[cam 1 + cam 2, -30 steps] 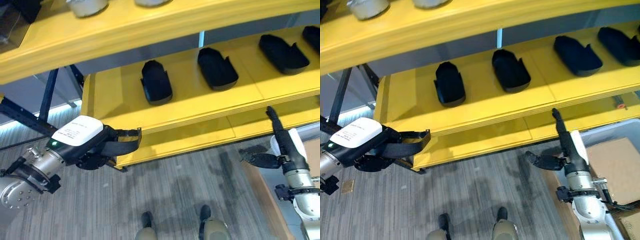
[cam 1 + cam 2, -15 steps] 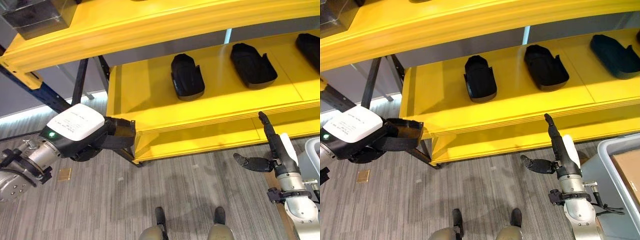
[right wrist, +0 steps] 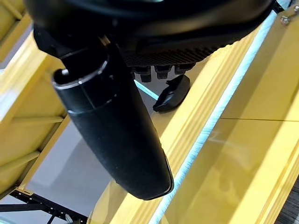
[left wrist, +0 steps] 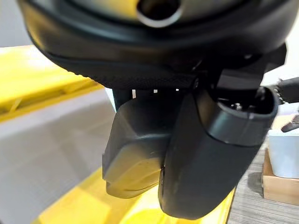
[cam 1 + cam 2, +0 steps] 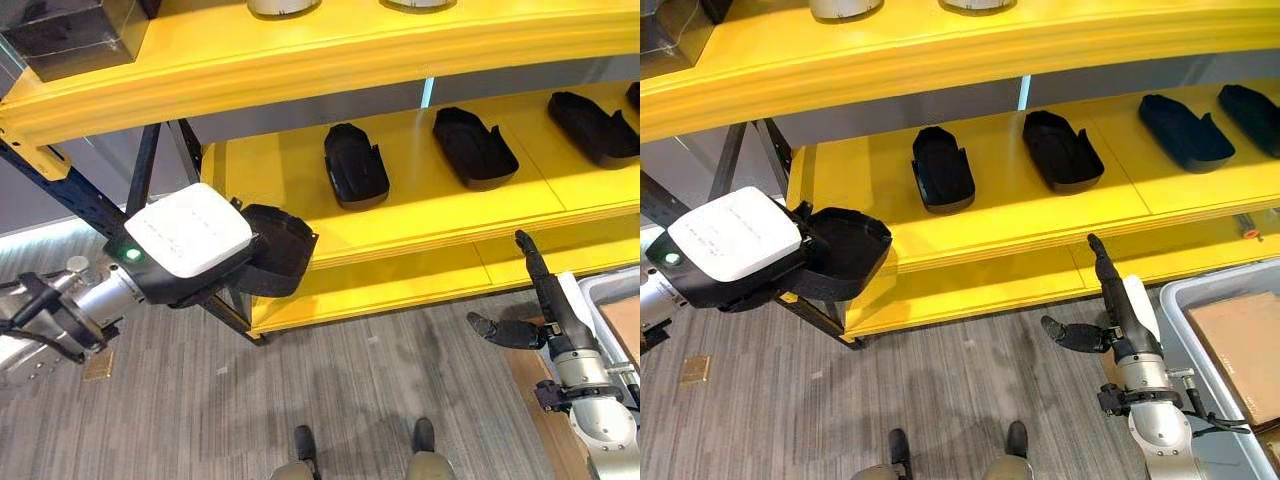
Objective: Move parts from the plastic box to the shelf.
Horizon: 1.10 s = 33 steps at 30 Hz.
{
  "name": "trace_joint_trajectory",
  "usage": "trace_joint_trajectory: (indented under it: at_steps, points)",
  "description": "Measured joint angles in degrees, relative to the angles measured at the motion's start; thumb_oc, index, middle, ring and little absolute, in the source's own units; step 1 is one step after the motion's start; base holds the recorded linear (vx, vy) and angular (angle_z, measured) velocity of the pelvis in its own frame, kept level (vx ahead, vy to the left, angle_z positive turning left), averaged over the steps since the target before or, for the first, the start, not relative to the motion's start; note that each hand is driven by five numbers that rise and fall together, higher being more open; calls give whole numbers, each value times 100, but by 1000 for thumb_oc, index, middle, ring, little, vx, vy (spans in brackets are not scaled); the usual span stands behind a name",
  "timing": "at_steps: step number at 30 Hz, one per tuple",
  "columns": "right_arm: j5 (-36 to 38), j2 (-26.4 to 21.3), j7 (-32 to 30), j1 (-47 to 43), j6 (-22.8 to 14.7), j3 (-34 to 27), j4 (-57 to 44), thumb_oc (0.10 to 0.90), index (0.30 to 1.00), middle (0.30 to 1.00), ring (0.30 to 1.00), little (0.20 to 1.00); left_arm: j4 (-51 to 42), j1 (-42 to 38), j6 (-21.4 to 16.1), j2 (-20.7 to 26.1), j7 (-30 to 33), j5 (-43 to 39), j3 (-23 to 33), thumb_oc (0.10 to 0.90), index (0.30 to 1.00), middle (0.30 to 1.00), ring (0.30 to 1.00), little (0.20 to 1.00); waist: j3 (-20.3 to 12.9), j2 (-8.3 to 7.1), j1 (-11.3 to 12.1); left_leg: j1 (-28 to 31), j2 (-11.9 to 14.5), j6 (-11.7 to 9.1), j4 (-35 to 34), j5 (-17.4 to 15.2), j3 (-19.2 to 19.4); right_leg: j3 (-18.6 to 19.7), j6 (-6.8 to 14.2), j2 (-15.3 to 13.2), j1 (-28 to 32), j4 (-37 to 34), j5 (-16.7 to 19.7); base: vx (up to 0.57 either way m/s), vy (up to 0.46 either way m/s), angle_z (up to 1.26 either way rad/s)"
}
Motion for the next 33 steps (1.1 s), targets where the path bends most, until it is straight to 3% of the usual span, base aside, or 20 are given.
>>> trace_joint_trajectory:
  at_steps: [9, 11, 17, 25, 33]
  points:
    - [-2, 0, 12, 180, 1, 133, 11, 900, 1000, 1000, 1000, 1000, 67, -37, -10, 1, 118, 102, -1, 400, 300, 300, 300, 300, -120, -12, 13, 6, 34, -20, -1, 20, -3, -11, -9, 43, 71, -133, 66, 12, -7, 0]
    - [-2, -1, 14, 217, 2, 135, 11, 900, 1000, 1000, 1000, 1000, 98, -18, -10, -255, 139, 107, -4, 400, 300, 300, 300, 300, -139, -7, -11, 7, 74, -27, -1, 24, 4, -9, -19, 65, 70, -144, 73, 0, 0, 0]
    - [-4, -1, 19, 234, 13, 140, 10, 900, 1000, 1000, 1000, 1000, 251, -36, 10, -406, 213, 264, -149, 400, 300, 300, 300, 300, -237, -17, -16, 2, 112, -52, -2, 42, 10, -5, -53, 130, 71, -181, 99, 0, 0, 0]
    - [-7, -1, 53, 259, 21, 180, 11, 900, 1000, 1000, 1000, 1000, 850, -171, 84, -702, 233, 331, -935, 400, 300, 300, 300, 300, -322, -57, -183, 0, 179, -57, -5, 43, 66, 47, -83, 170, 51, -245, 159, 1, -10, -4]
    - [-9, -3, 80, 323, 33, 394, 19, 900, 1000, 1000, 1000, 1000, 1591, -666, 412, -1193, 317, 497, -1636, 400, 300, 300, 300, 300, -346, -58, -303, -8, 210, -93, -6, 67, 158, 157, -109, 223, -37, -250, 201, -2, -19, -7]
